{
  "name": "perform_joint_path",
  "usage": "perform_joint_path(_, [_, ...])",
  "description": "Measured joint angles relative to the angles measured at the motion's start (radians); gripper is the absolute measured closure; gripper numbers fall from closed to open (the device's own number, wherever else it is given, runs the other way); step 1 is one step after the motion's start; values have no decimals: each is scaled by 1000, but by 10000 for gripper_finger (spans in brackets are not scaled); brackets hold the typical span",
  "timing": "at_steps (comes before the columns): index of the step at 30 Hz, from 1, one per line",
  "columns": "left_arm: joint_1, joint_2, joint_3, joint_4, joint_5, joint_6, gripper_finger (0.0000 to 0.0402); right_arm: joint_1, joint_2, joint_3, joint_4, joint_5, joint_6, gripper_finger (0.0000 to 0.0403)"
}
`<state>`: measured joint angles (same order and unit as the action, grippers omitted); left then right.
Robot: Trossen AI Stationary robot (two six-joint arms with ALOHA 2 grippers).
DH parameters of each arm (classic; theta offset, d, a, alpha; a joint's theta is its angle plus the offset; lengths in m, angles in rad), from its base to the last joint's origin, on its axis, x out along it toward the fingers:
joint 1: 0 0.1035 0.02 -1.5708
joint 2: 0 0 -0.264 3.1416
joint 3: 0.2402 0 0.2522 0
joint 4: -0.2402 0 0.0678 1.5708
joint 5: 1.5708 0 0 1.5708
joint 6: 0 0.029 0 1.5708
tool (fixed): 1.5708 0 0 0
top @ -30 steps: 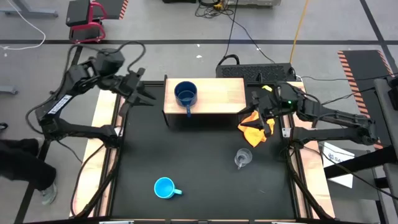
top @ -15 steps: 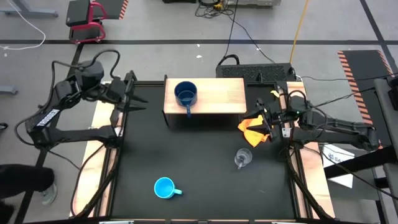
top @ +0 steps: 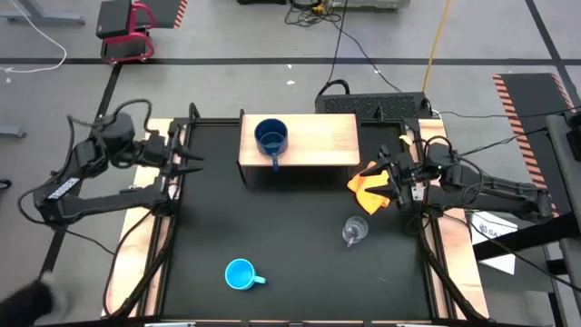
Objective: Stack small to large cups/mugs on shelf
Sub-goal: Put the blue mug on the shelf
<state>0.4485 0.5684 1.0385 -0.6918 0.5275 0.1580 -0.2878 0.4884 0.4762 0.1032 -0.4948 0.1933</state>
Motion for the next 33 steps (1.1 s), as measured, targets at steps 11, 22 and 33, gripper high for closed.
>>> perform_joint_path(11, [-1,-238,-356,231,-8,-120,284,0,-115,-143,4,27,5,181])
perform_joint_path(22, [-3,-365,-498,322,35,-133,284,46,-285,-274,17,35,63,181])
perform_joint_path(33, [-65,-425,-703,546,65,-222,284,69,-327,-385,198,81,78,181])
